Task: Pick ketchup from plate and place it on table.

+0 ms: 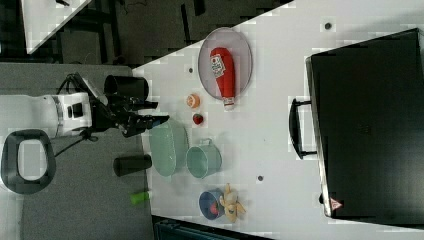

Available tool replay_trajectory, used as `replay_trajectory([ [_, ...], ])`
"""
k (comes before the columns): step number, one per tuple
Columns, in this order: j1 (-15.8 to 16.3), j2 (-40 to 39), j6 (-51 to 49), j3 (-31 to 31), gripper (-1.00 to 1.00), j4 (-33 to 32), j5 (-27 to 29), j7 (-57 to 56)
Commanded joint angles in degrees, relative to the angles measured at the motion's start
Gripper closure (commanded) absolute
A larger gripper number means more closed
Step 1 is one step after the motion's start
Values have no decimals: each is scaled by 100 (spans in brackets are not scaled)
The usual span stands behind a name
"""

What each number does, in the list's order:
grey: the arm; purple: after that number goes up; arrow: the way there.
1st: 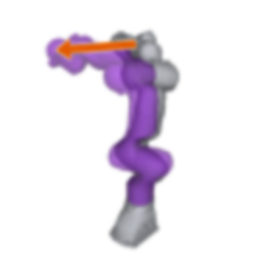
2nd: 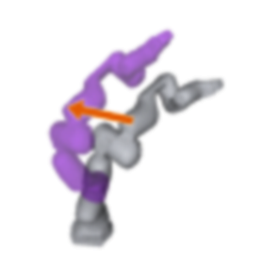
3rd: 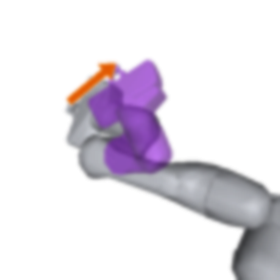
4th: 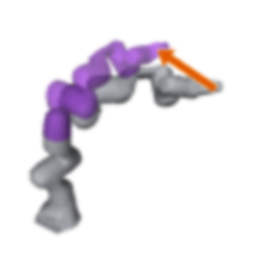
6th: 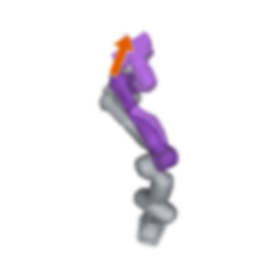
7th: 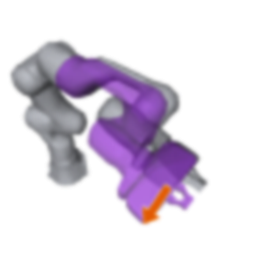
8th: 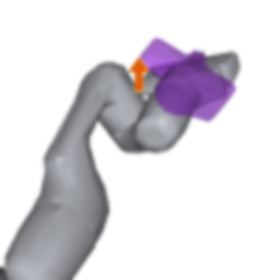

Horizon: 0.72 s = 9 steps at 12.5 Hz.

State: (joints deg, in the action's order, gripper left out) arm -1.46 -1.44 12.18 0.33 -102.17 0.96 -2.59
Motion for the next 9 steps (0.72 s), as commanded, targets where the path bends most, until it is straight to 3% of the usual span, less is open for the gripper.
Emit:
replay_trajectory([
  [1, -601, 1326, -1069, 444, -58, -294, 61, 467],
  [3, -590, 1260, -1055, 466, -100, -299, 61, 453],
  [9, -564, 519, -633, 621, -100, -298, 62, -197],
])
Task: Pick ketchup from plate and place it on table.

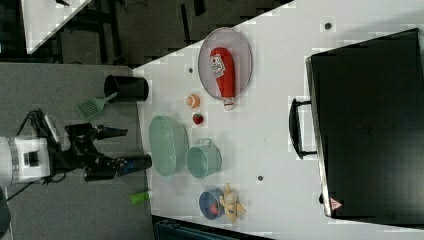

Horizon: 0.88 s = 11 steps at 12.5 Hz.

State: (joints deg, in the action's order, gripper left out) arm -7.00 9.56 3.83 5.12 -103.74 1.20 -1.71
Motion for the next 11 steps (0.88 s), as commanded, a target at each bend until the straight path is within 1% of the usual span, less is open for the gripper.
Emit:
replay_trajectory([
  [1, 1, -738, 381, 167, -100, -138, 38, -373],
  [4, 45, -1195, 858, 267, -100, -132, 37, -893],
  [7, 78, -1689, 1219, 383, -100, -114, 37, -1631],
  [11, 160, -2430, 1938, 437, -100, -72, 29, -2695],
])
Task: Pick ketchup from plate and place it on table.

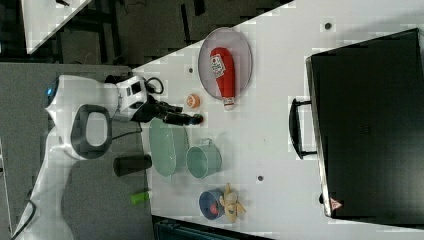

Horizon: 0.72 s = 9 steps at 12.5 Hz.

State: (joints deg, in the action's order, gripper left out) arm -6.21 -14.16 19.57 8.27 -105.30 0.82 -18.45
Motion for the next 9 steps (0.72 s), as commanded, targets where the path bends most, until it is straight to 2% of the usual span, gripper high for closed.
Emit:
replay_trajectory([
  [1, 97, -250, 577, 122, -100, 87, 63, -1257],
  [5, 139, -980, 1406, 122, -100, 250, -48, -1643],
  [9, 258, -1769, 1579, 115, -100, 866, -447, -1649],
])
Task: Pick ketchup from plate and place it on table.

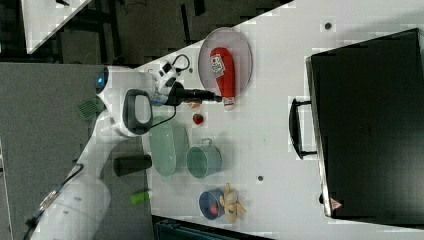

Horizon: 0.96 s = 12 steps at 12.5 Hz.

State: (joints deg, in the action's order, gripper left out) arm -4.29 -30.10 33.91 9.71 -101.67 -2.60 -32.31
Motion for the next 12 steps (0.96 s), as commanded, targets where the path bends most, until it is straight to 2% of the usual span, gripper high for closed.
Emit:
replay_trajectory([
  [1, 85, -356, 155, -29, -100, 656, -166, -262],
  [3, 118, -683, 289, -30, -100, 845, -281, -272],
  [7, 153, -1119, 1254, -33, -100, 855, -350, -273],
  [12, 174, -1441, 1681, -57, -100, 848, -356, -272],
])
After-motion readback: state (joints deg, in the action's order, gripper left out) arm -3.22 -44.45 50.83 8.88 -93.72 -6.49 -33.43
